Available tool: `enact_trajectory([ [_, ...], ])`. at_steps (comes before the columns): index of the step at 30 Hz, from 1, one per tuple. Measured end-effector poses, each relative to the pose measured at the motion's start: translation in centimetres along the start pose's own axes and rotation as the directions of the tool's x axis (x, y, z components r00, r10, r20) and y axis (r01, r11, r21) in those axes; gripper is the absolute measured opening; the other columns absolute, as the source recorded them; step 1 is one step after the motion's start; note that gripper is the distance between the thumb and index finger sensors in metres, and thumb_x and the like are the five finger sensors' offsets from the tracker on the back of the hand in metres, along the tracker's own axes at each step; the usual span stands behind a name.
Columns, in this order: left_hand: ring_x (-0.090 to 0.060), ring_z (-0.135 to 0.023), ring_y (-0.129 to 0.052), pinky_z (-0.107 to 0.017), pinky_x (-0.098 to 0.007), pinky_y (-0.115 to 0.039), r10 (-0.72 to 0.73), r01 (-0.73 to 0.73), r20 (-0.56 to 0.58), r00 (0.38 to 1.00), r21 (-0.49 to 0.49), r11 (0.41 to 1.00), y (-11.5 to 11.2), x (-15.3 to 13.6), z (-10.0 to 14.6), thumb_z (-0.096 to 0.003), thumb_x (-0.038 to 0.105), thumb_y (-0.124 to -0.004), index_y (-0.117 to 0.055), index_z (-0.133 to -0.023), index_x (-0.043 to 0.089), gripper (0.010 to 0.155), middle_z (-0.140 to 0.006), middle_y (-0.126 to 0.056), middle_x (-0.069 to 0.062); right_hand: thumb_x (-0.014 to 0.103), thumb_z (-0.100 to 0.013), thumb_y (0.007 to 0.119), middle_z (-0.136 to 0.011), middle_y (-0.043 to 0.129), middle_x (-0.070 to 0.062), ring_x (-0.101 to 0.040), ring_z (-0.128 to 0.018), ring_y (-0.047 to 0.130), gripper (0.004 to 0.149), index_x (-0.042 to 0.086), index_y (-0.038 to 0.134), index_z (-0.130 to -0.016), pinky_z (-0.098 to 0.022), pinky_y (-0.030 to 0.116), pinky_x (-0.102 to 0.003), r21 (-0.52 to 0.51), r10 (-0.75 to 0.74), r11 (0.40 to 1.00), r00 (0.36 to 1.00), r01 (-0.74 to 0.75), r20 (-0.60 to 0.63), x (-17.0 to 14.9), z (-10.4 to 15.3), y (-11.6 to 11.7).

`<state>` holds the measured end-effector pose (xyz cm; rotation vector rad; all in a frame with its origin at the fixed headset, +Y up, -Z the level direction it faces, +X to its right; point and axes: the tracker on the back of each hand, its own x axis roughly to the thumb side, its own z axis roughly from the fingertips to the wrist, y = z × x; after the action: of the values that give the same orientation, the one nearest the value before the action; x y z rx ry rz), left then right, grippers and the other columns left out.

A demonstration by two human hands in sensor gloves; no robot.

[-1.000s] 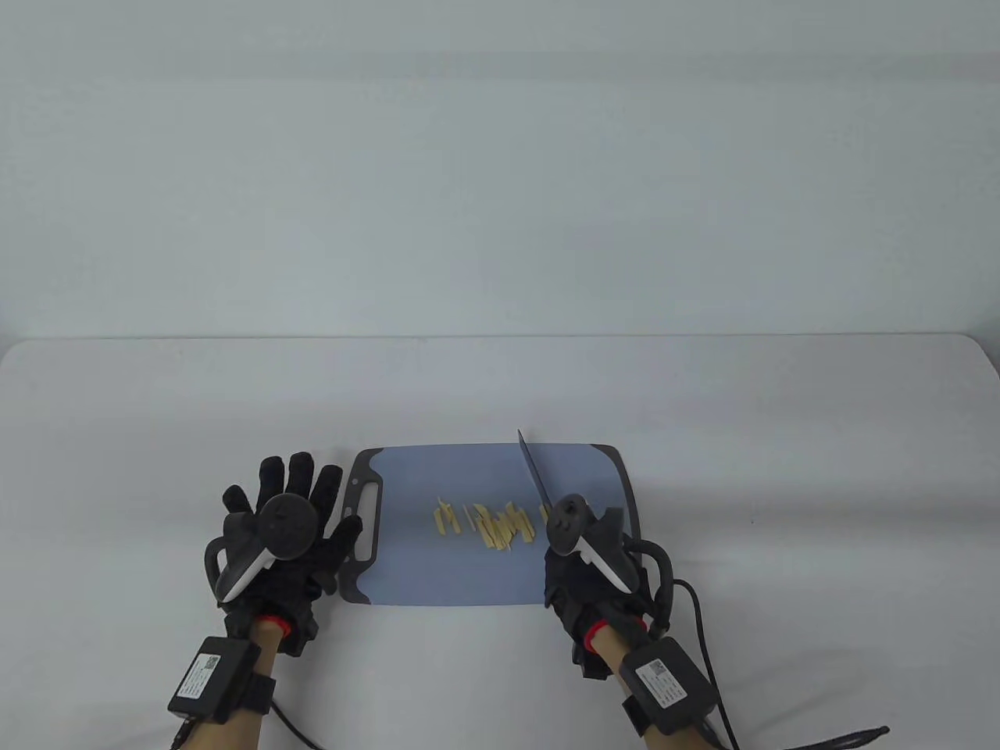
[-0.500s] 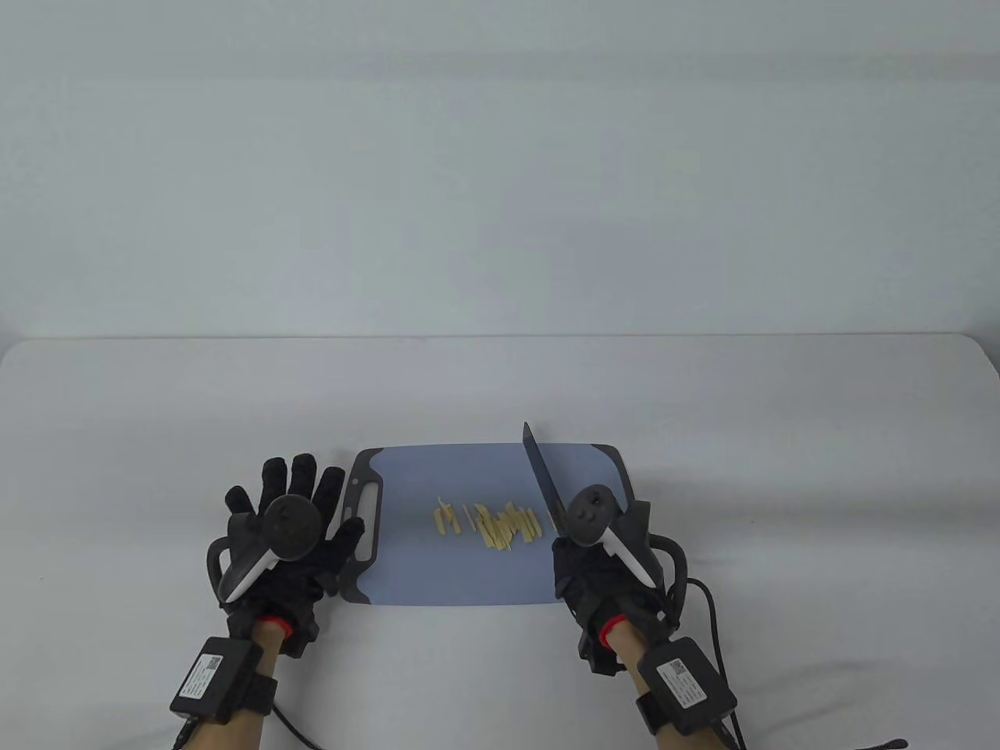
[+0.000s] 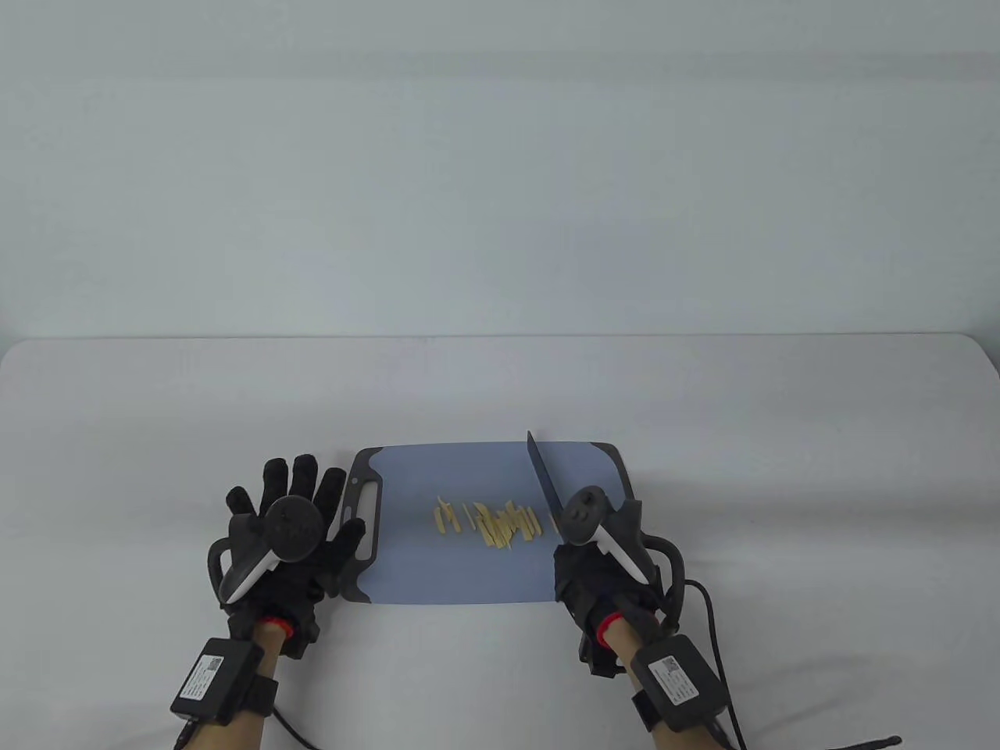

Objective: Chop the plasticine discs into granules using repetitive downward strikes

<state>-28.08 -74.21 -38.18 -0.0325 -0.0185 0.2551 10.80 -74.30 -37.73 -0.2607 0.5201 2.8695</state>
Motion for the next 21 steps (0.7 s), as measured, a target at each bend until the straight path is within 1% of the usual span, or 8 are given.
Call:
enact_trajectory([
  [3,-0.029,-0.121,-0.015,-0.076,-0.072,-0.012,-0.011,0.011,0.005,1.0,-0.011,1.0,-0.2,0.2,-0.1,-0.0387,0.081,-0.057,-0.041,-0.111,0.05,0.081,-0.124,-0.024,0.011,0.054,-0.046,0.067,-0.039,0.098,0.015,-0.006,-0.013,0.107,0.05,0.031,0.068,-0.09,-0.019,0.094,-0.04,-0.098,0.018,0.995,1.0,-0.017,0.015,0.4,-0.4,0.8],
  [5,-0.029,-0.121,-0.016,-0.076,-0.072,-0.013,-0.021,0.021,0.011,1.0,-0.011,1.0,-0.2,0.3,-0.1,-0.0387,0.081,-0.057,-0.041,-0.111,0.05,0.081,-0.124,-0.024,0.011,0.054,-0.046,0.066,-0.039,0.098,0.016,-0.005,-0.013,0.107,0.05,0.031,0.068,-0.09,-0.02,0.094,-0.039,-0.096,0.052,0.994,0.998,-0.048,0.041,1.1,-0.4,0.6],
  [7,-0.029,-0.121,-0.016,-0.076,-0.072,-0.012,-0.016,0.016,0.011,1.0,-0.011,1.0,-0.2,0.3,-0.1,-0.0387,0.081,-0.057,-0.041,-0.111,0.05,0.081,-0.124,-0.024,0.011,0.055,-0.047,0.066,-0.04,0.098,0.017,-0.004,-0.013,0.107,0.05,0.031,0.069,-0.091,-0.02,0.095,-0.038,-0.046,-0.037,0.998,0.992,0.043,0.119,1.4,-0.4,0.8],
  [8,-0.029,-0.121,-0.015,-0.076,-0.072,-0.012,-0.014,0.015,0.009,1.0,-0.012,1.0,-0.2,0.3,-0.1,-0.0387,0.081,-0.057,-0.041,-0.111,0.05,0.081,-0.124,-0.024,0.011,0.054,-0.047,0.067,-0.04,0.098,0.016,-0.004,-0.013,0.107,0.05,0.031,0.069,-0.091,-0.02,0.095,-0.039,-0.041,-0.086,0.995,0.989,0.092,0.122,1.5,-0.1,0.8],
  [10,-0.029,-0.121,-0.016,-0.076,-0.072,-0.012,-0.014,0.014,0.006,1.0,-0.01,1.0,-0.1,0.2,0.0,-0.0387,0.081,-0.057,-0.041,-0.111,0.05,0.081,-0.124,-0.024,0.011,0.054,-0.047,0.067,-0.039,0.098,0.016,-0.004,-0.013,0.107,0.05,0.031,0.069,-0.091,-0.02,0.095,-0.039,-0.098,-0.058,0.993,0.992,0.069,0.112,1.7,0.2,0.2],
  [12,-0.029,-0.121,-0.015,-0.076,-0.072,-0.012,-0.002,0.002,0.003,1.0,-0.007,1.0,0.0,0.1,0.0,-0.0386,0.081,-0.058,-0.041,-0.111,0.05,0.081,-0.124,-0.024,0.011,0.054,-0.047,0.066,-0.039,0.098,0.016,-0.004,-0.013,0.107,0.05,0.031,0.068,-0.091,-0.02,0.095,-0.038,-0.125,-0.056,0.99,0.995,0.067,0.088,1.3,0.2,-0.4],
  [17,-0.029,-0.121,-0.015,-0.076,-0.072,-0.012,-0.003,0.003,0.001,1.0,-0.013,1.0,0.0,0.1,-0.1,-0.0388,0.081,-0.058,-0.041,-0.111,0.05,0.081,-0.124,-0.024,0.011,0.054,-0.047,0.066,-0.04,0.098,0.016,-0.004,-0.013,0.107,0.051,0.029,0.067,-0.092,-0.019,0.095,-0.038,-0.115,-0.067,0.991,0.998,0.068,0.013,-0.4,-0.1,-0.4],
  [21,-0.029,-0.121,-0.016,-0.076,-0.072,-0.012,-0.013,0.013,0.003,1.0,-0.014,1.0,-0.1,0.3,0.0,-0.0387,0.081,-0.057,-0.041,-0.111,0.05,0.081,-0.124,-0.024,0.011,0.054,-0.048,0.066,-0.041,0.098,0.016,-0.003,-0.014,0.107,0.051,0.029,0.067,-0.093,-0.02,0.095,-0.038,-0.073,-0.061,0.995,0.998,0.061,0.009,-0.3,-0.2,0.3],
])
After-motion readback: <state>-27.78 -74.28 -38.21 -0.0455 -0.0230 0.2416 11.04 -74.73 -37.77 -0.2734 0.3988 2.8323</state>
